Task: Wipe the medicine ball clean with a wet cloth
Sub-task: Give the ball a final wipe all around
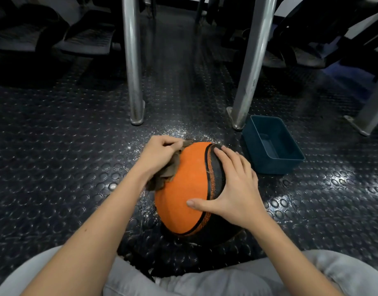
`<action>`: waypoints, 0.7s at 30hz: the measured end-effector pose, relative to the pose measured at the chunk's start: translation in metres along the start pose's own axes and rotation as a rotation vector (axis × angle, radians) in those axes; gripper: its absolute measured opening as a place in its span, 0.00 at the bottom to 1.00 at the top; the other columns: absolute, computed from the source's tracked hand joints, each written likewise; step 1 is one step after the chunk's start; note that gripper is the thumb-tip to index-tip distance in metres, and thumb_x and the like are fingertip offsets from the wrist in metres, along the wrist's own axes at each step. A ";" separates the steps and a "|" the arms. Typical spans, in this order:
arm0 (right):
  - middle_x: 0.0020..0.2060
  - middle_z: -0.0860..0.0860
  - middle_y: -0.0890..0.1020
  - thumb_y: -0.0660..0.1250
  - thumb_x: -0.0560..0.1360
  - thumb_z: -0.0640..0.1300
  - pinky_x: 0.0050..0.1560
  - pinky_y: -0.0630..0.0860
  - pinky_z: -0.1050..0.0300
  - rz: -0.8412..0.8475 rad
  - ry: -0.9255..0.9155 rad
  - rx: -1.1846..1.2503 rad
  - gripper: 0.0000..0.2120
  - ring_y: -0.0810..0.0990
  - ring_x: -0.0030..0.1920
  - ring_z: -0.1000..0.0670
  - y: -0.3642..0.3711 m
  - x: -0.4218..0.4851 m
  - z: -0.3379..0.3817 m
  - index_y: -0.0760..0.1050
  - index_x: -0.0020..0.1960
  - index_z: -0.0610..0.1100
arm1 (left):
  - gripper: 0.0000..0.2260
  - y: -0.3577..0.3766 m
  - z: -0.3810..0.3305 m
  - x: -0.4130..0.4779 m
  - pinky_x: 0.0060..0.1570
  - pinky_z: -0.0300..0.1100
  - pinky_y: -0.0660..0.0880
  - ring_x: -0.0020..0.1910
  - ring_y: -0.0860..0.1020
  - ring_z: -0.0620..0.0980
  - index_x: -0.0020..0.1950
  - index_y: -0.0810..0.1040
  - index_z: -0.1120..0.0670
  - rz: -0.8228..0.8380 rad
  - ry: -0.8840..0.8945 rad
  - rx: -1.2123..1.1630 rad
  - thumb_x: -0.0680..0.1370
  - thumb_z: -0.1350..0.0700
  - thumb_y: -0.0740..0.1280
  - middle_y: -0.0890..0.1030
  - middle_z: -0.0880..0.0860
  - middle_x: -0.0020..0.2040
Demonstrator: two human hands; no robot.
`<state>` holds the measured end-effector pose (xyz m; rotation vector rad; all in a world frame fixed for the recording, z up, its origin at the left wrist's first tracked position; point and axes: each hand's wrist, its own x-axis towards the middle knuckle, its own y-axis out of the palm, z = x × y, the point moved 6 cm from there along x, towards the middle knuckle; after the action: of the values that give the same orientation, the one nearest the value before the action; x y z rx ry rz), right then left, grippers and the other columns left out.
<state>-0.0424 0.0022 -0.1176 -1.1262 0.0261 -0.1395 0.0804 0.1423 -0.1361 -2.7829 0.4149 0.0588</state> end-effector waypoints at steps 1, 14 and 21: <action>0.74 0.62 0.52 0.58 0.49 0.80 0.72 0.51 0.39 -0.008 0.005 0.011 0.59 0.46 0.73 0.55 -0.002 0.001 -0.001 0.51 0.75 0.56 | 0.08 0.004 -0.011 -0.004 0.48 0.29 0.69 0.47 0.76 0.38 0.50 0.83 0.49 0.025 0.082 0.023 0.78 0.58 0.66 0.80 0.43 0.47; 0.74 0.62 0.50 0.57 0.50 0.80 0.73 0.49 0.38 0.006 -0.013 -0.015 0.59 0.44 0.74 0.55 0.002 -0.001 0.003 0.49 0.75 0.57 | 0.09 0.023 -0.008 0.038 0.60 0.40 0.67 0.57 0.74 0.46 0.55 0.83 0.53 0.174 -0.003 0.184 0.80 0.56 0.63 0.80 0.50 0.60; 0.73 0.61 0.53 0.59 0.48 0.80 0.73 0.51 0.40 -0.011 0.001 0.028 0.60 0.48 0.73 0.55 -0.001 0.003 -0.001 0.52 0.75 0.56 | 0.07 -0.006 -0.014 -0.014 0.54 0.34 0.69 0.50 0.76 0.41 0.50 0.83 0.48 0.071 0.258 0.200 0.77 0.58 0.68 0.79 0.41 0.46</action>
<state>-0.0394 -0.0001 -0.1168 -1.0981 0.0187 -0.1498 0.0690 0.1474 -0.1194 -2.5837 0.5500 -0.3110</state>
